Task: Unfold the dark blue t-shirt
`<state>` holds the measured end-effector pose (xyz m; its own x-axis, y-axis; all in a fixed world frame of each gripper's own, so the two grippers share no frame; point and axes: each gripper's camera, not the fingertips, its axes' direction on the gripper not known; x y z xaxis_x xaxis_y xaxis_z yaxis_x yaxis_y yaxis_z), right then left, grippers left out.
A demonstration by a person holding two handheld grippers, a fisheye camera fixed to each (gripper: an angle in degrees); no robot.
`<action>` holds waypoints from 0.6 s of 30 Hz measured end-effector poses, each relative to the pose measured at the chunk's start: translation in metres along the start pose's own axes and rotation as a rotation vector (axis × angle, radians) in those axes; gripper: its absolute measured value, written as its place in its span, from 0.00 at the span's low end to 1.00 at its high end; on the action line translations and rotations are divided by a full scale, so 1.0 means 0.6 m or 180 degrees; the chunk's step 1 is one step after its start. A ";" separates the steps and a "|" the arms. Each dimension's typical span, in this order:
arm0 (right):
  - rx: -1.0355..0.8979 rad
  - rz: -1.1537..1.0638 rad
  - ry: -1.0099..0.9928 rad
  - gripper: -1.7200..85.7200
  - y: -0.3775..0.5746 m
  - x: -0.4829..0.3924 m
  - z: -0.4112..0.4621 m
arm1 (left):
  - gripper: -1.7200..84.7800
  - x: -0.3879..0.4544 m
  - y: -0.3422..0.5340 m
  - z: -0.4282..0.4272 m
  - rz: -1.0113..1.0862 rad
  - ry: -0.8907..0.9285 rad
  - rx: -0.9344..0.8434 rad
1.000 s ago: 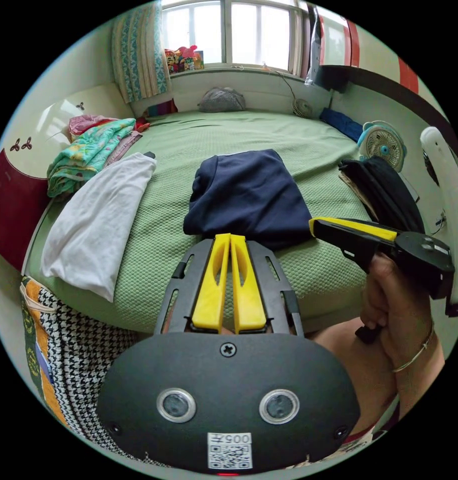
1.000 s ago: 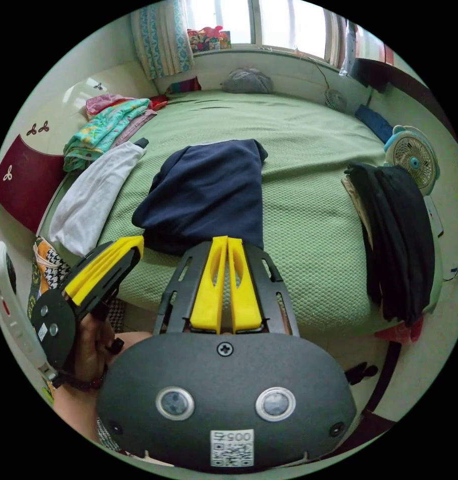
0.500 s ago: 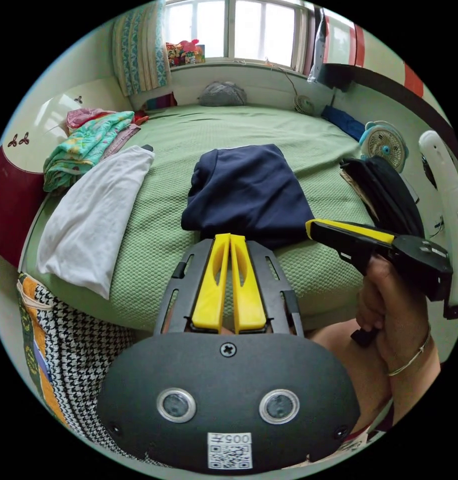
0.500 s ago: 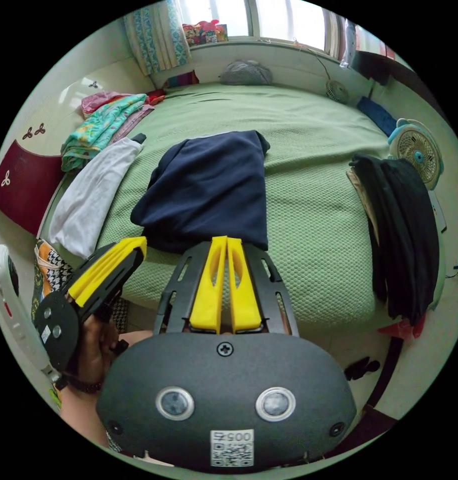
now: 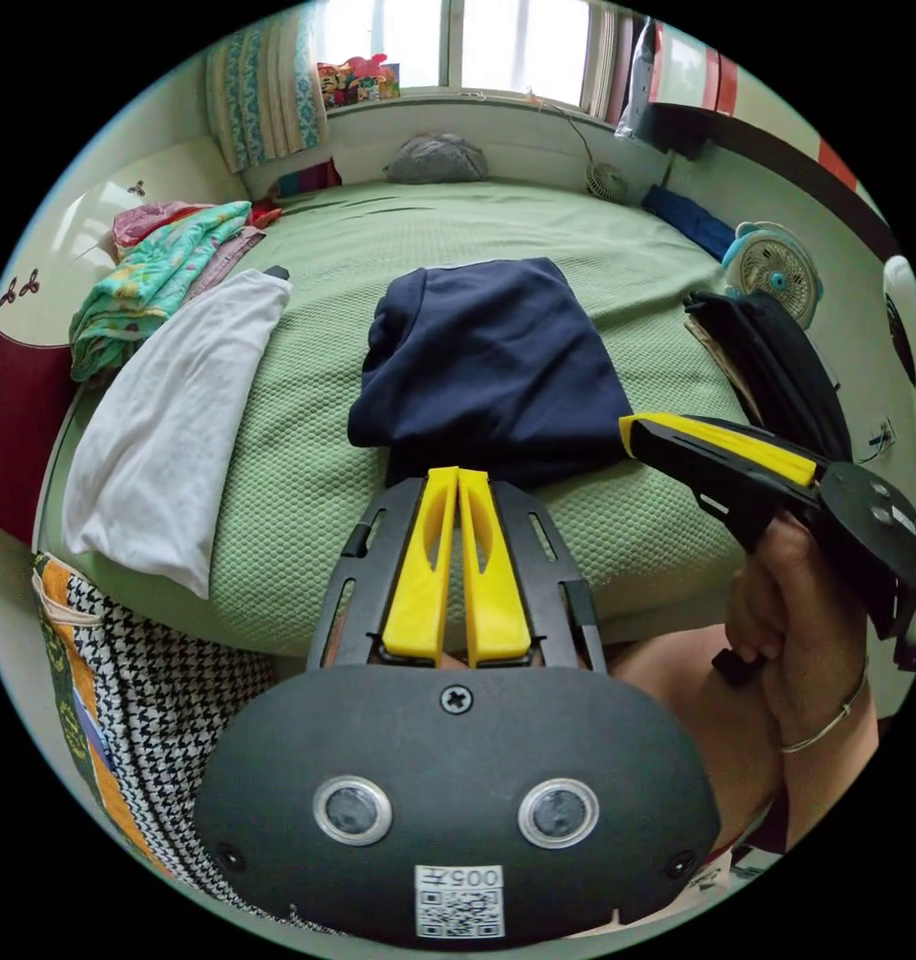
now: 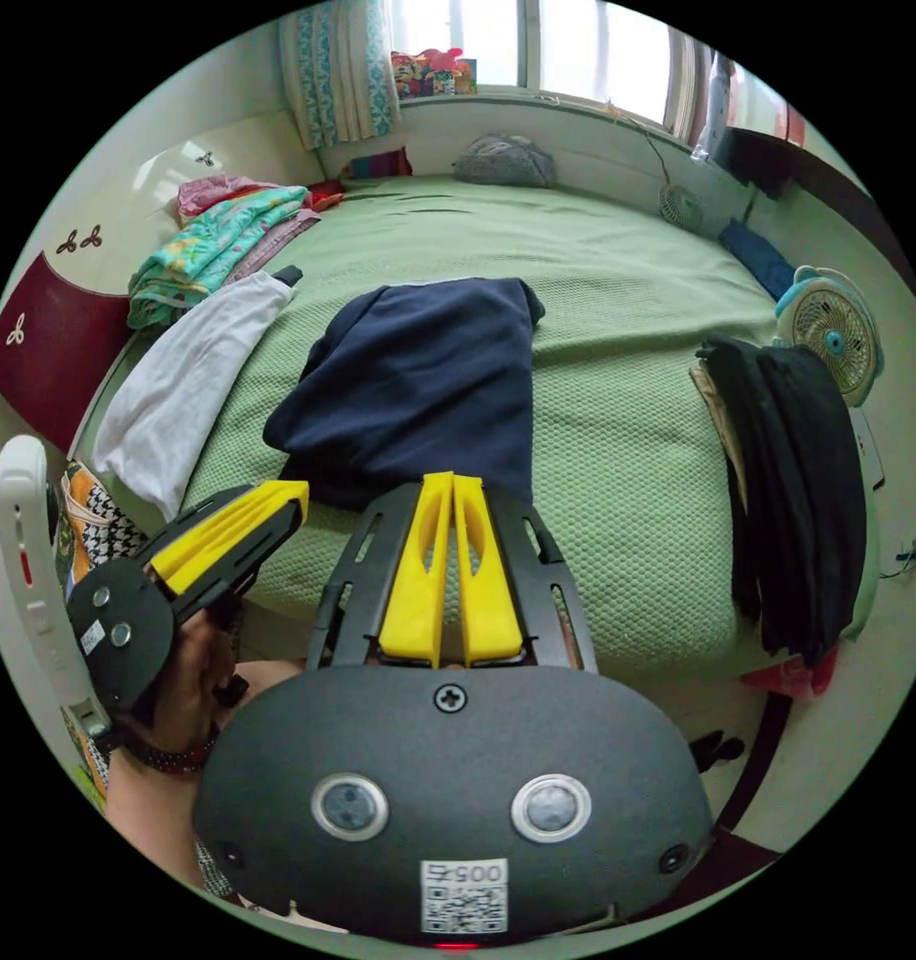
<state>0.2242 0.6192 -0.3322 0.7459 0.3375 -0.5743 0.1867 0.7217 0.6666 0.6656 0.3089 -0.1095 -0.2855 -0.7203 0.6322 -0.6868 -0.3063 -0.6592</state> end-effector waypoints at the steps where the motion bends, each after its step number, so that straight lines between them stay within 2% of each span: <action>1: 0.0018 0.0000 -0.0014 0.01 0.000 0.000 -0.001 | 0.01 -0.006 -0.001 -0.001 -0.0039 0.0032 0.0013; 8: 0.0038 -0.0139 0.0053 0.01 0.001 -0.014 0.001 | 0.01 -0.034 -0.005 -0.004 -0.0213 0.0144 0.0042; 18: 0.0085 0.0019 -0.0086 0.01 0.001 -0.008 0.002 | 0.01 -0.043 -0.016 -0.008 -0.0145 0.0126 0.0075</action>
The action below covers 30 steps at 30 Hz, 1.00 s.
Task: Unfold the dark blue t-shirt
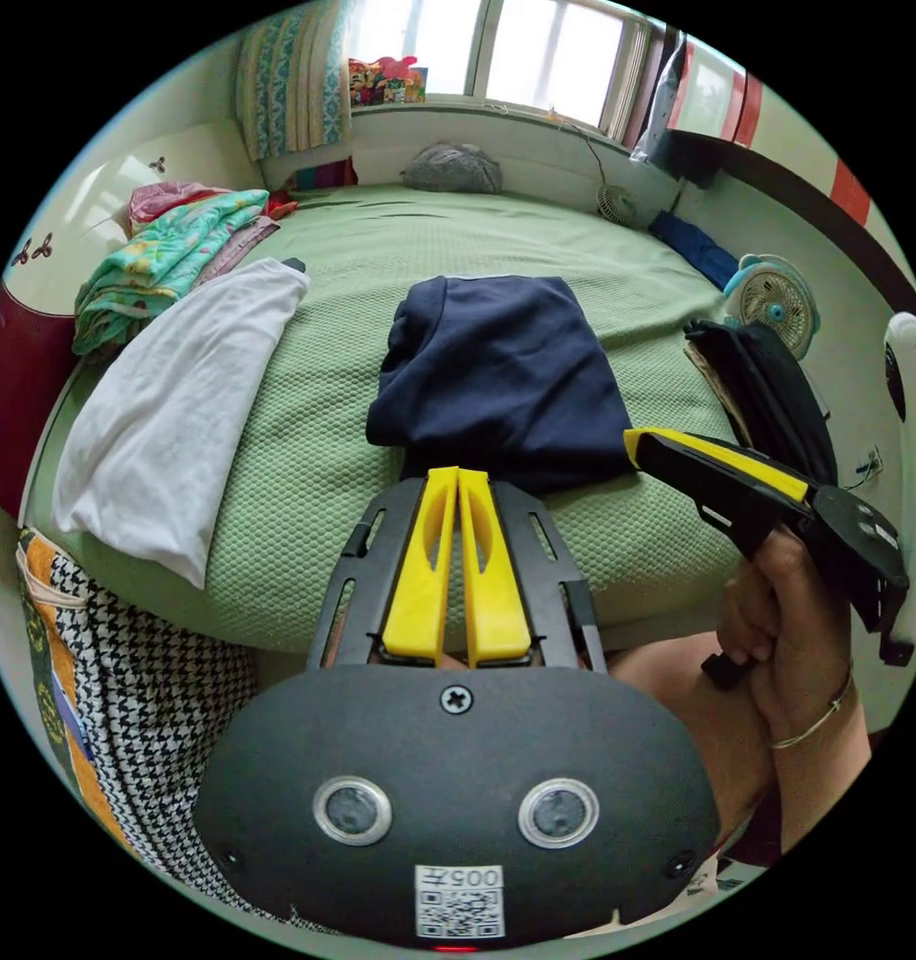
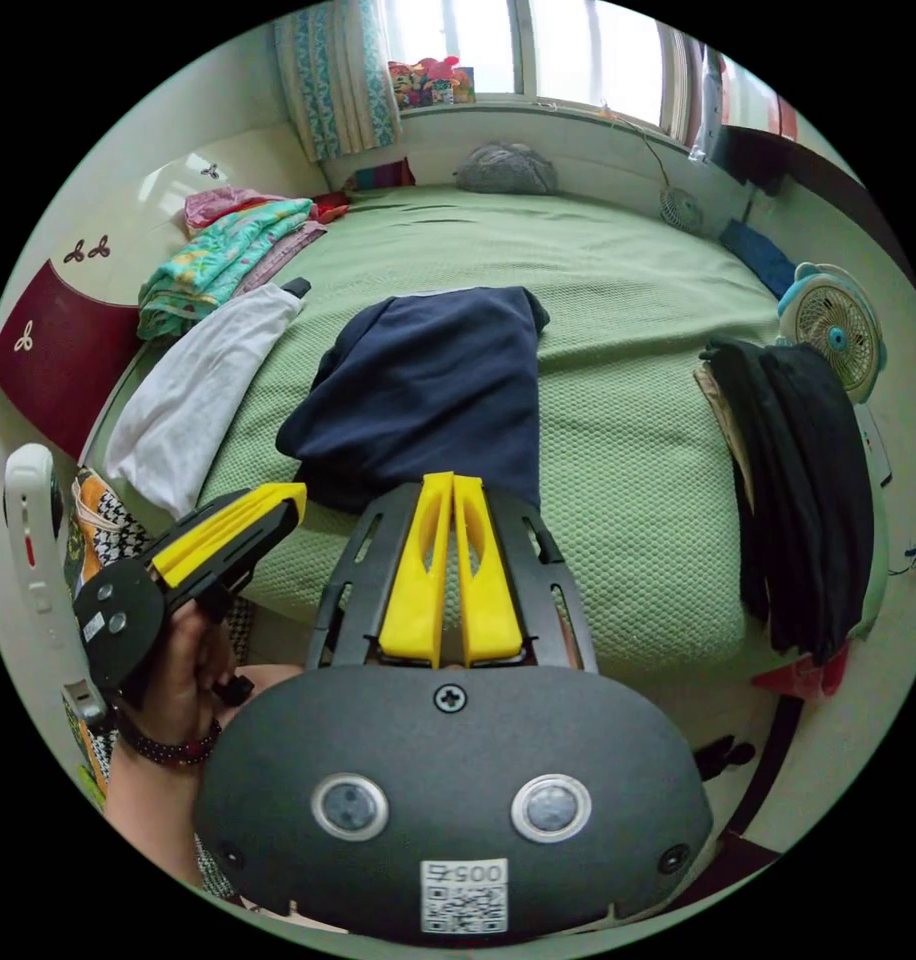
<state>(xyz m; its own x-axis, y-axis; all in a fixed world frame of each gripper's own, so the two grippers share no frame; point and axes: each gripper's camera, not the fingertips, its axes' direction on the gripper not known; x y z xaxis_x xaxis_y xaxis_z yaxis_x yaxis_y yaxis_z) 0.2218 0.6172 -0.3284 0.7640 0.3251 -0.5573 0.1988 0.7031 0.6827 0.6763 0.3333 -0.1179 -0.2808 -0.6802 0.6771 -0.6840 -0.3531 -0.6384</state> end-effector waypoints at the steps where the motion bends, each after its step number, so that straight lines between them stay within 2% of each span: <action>1: -0.0006 -0.0009 0.0008 0.01 0.000 -0.002 0.002 | 0.01 0.000 -0.002 0.001 0.0007 -0.0016 -0.0012; 15: -0.0041 0.0031 0.0061 0.01 0.002 -0.011 0.013 | 0.01 -0.009 -0.027 0.012 0.0144 -0.0123 -0.0118; 30: 0.0095 -0.0203 0.0063 0.01 0.020 -0.062 0.013 | 0.02 -0.088 -0.062 0.007 -0.0070 -0.0106 -0.0128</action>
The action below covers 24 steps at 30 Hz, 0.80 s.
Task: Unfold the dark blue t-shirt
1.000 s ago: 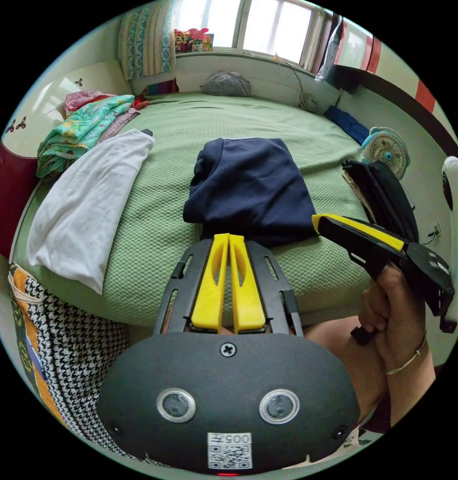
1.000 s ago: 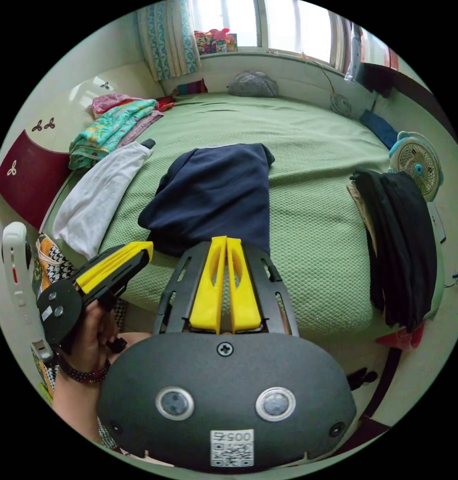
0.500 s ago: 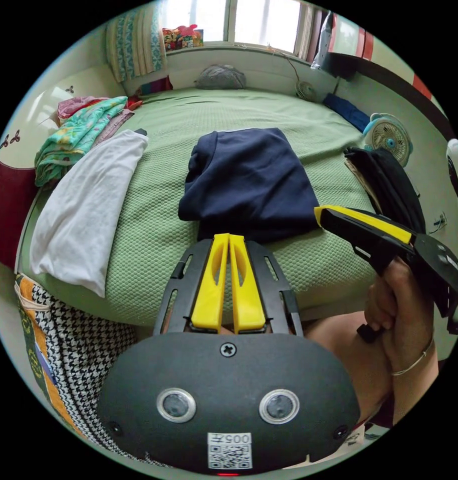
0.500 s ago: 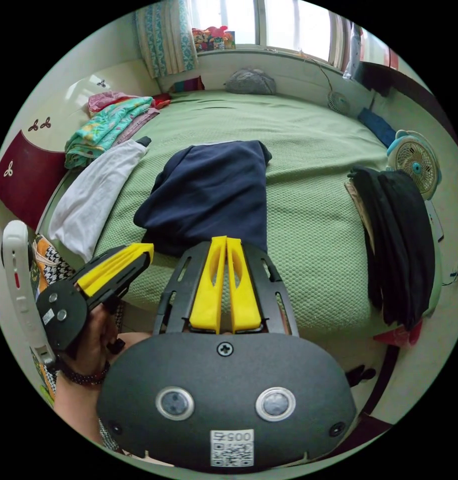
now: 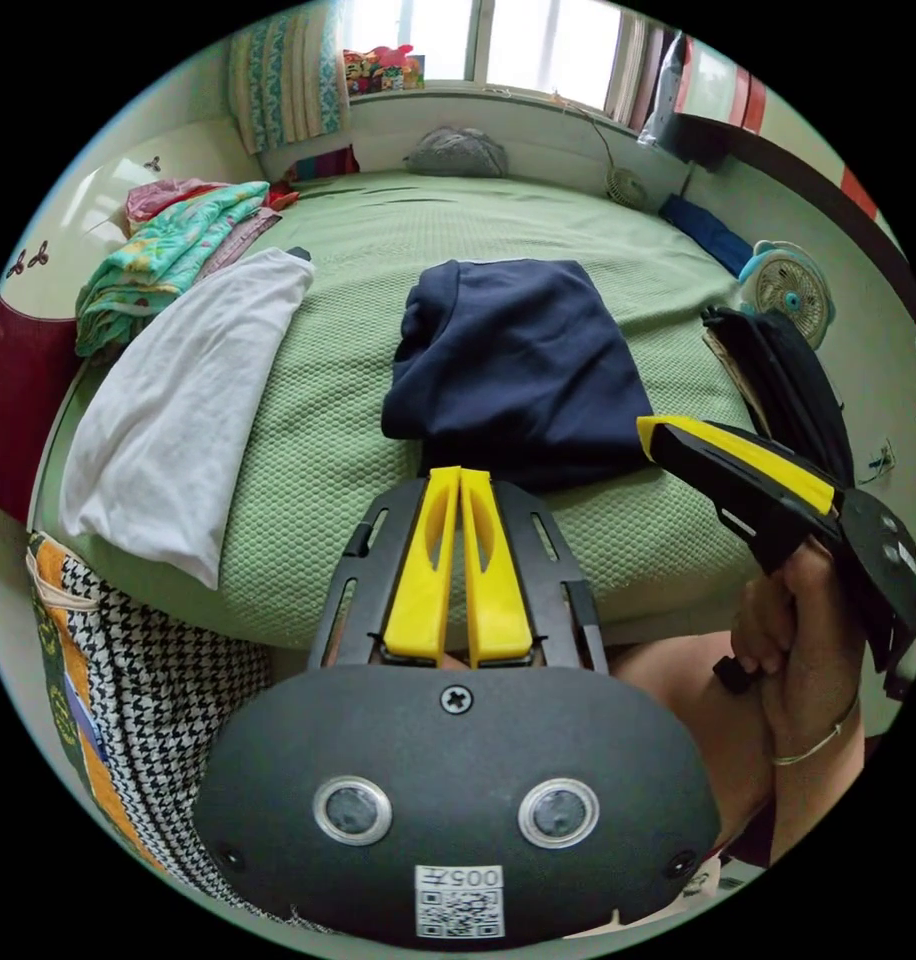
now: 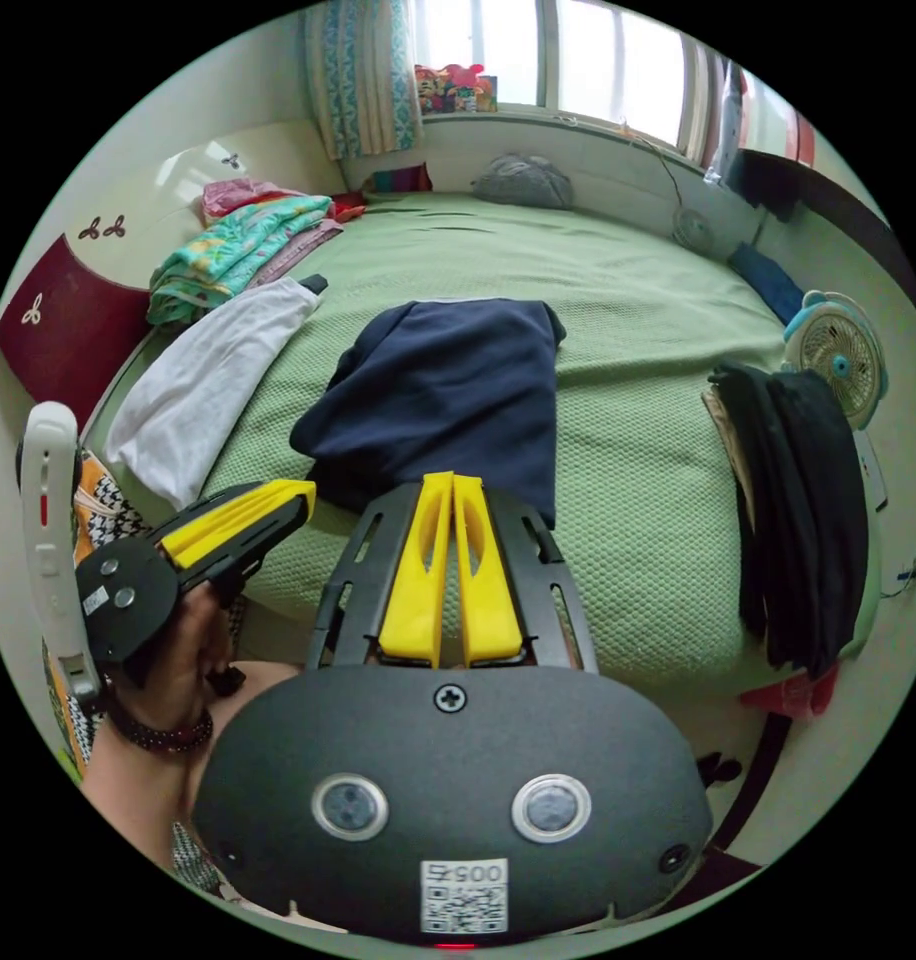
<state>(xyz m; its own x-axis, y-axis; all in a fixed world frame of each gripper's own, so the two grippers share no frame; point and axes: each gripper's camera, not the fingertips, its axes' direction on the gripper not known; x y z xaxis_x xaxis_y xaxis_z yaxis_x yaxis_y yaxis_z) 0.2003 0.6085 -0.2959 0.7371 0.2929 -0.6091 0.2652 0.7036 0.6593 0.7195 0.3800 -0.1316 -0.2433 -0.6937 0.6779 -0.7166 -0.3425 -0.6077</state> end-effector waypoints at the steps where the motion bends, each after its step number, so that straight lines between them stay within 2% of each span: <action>1: 0.0009 -0.0062 0.0035 0.01 0.000 -0.009 0.002 | 0.02 -0.010 -0.004 -0.002 -0.0062 -0.0088 0.0025; 4: 0.0076 -0.0171 0.0099 0.01 0.003 -0.032 0.007 | 0.02 -0.028 -0.015 0.002 -0.0137 -0.0339 -0.0011; 9: 0.0359 -0.0387 -0.0214 0.01 0.010 -0.057 0.011 | 0.02 -0.080 -0.029 0.006 -0.0320 -0.0194 -0.0110; 12: 0.0337 -0.0389 -0.0338 0.01 0.009 -0.067 0.018 | 0.02 -0.126 -0.031 -0.003 -0.0521 0.0004 -0.0016; 16: 0.0223 -0.0490 -0.0376 0.02 0.004 -0.085 0.031 | 0.03 -0.170 -0.031 -0.021 -0.0669 -0.0071 0.0224; 24: 0.0038 -0.0932 -0.0150 0.11 -0.008 -0.136 0.065 | 0.10 -0.217 -0.041 -0.027 -0.0663 0.0181 0.0169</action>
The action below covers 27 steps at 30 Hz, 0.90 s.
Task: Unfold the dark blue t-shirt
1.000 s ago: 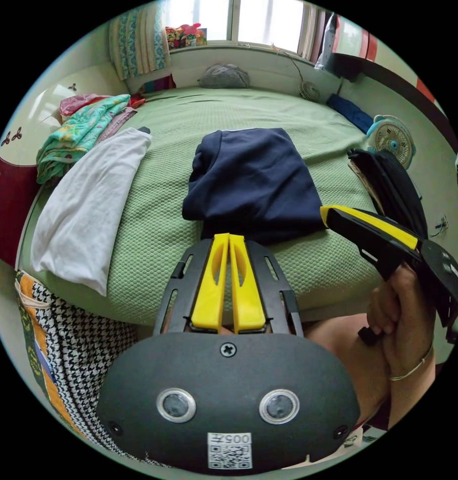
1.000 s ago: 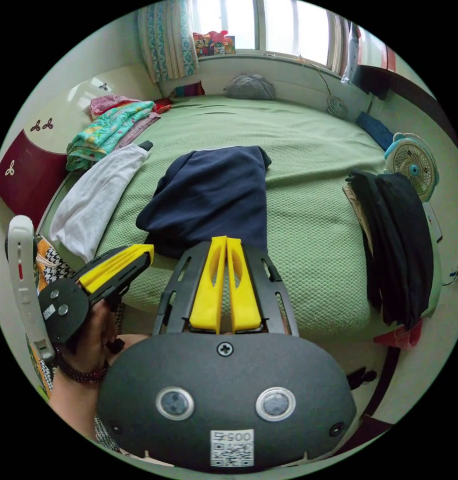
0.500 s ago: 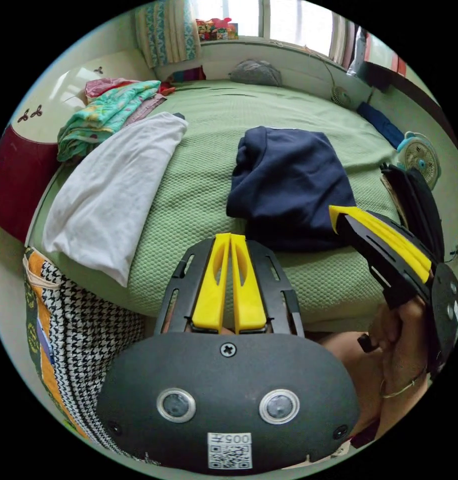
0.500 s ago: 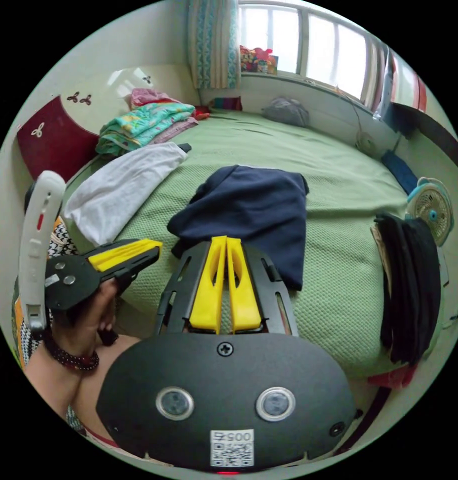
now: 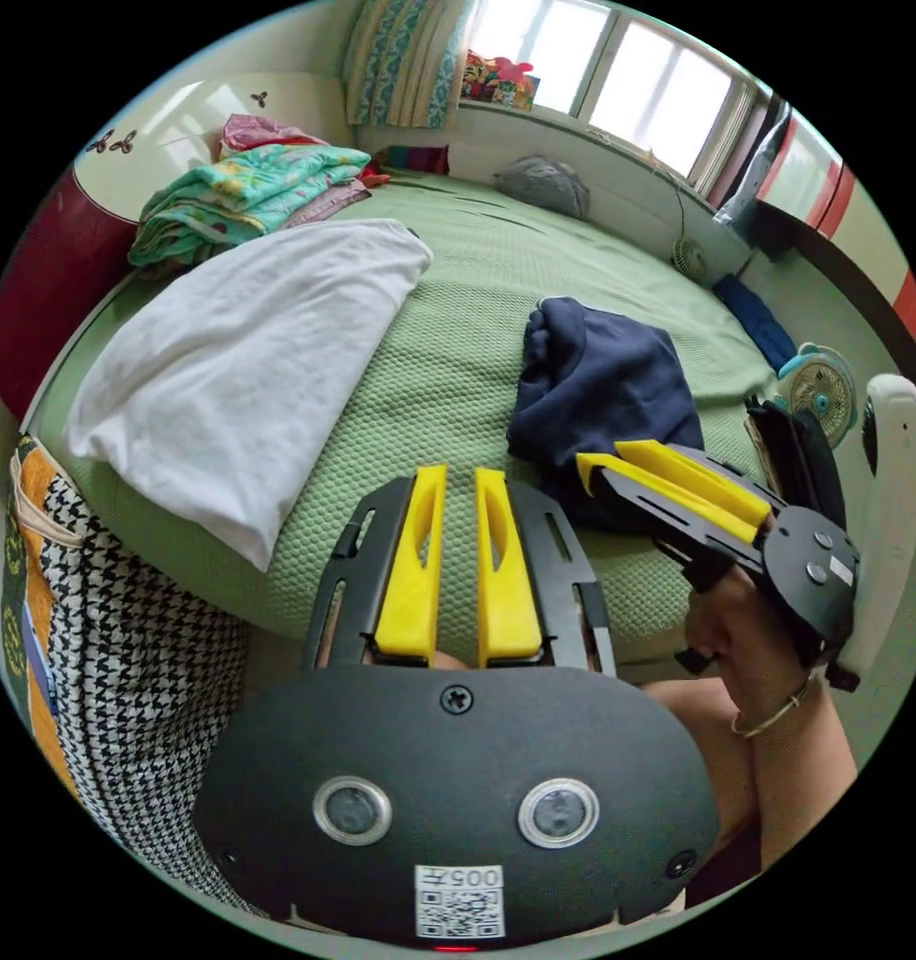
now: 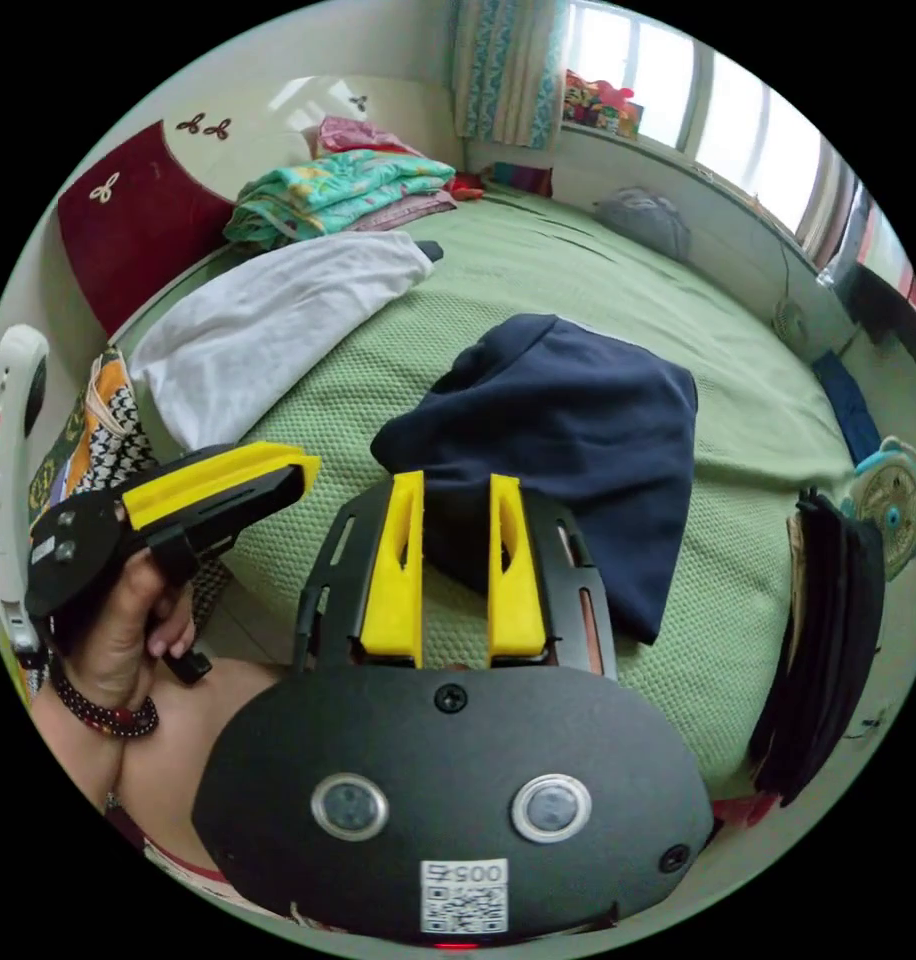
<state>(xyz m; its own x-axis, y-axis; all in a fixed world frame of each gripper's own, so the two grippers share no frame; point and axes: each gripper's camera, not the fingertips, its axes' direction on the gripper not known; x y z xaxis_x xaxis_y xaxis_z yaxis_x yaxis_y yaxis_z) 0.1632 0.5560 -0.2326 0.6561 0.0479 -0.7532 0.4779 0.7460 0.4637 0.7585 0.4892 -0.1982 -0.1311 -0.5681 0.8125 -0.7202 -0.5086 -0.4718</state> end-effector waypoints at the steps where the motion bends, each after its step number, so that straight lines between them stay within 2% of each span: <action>1: 0.0067 -0.0081 0.0039 0.12 -0.002 -0.009 0.000 | 0.11 -0.008 -0.003 0.000 -0.0042 0.0064 -0.0011; 4: 0.0185 -0.0359 -0.0093 0.13 -0.004 -0.032 -0.002 | 0.13 -0.031 -0.011 -0.001 -0.0194 0.0311 -0.0014; 9: 0.0093 -0.0504 0.0161 0.13 -0.014 -0.044 0.019 | 0.14 -0.048 -0.027 0.003 -0.0297 0.0385 -0.0076; 12: 0.0012 -0.0292 0.0076 0.11 -0.019 -0.018 0.026 | 0.13 -0.042 -0.033 0.002 -0.0203 0.0322 -0.0070; 17: 0.0206 0.0118 -0.0146 0.04 -0.011 0.047 -0.004 | 0.13 -0.032 -0.038 0.003 -0.0084 0.0257 -0.0095; 27: 0.0648 0.0867 -0.0079 0.03 0.042 0.208 -0.083 | 0.15 0.025 -0.054 0.019 0.0347 0.0380 -0.0097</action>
<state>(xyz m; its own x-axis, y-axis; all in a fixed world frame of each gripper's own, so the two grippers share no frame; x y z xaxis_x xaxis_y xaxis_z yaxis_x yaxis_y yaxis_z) 0.2280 0.6140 -0.3379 0.7885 0.2089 -0.5784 0.3884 0.5599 0.7318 0.7874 0.4898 -0.1748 -0.2884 -0.5368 0.7929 -0.7174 -0.4273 -0.5502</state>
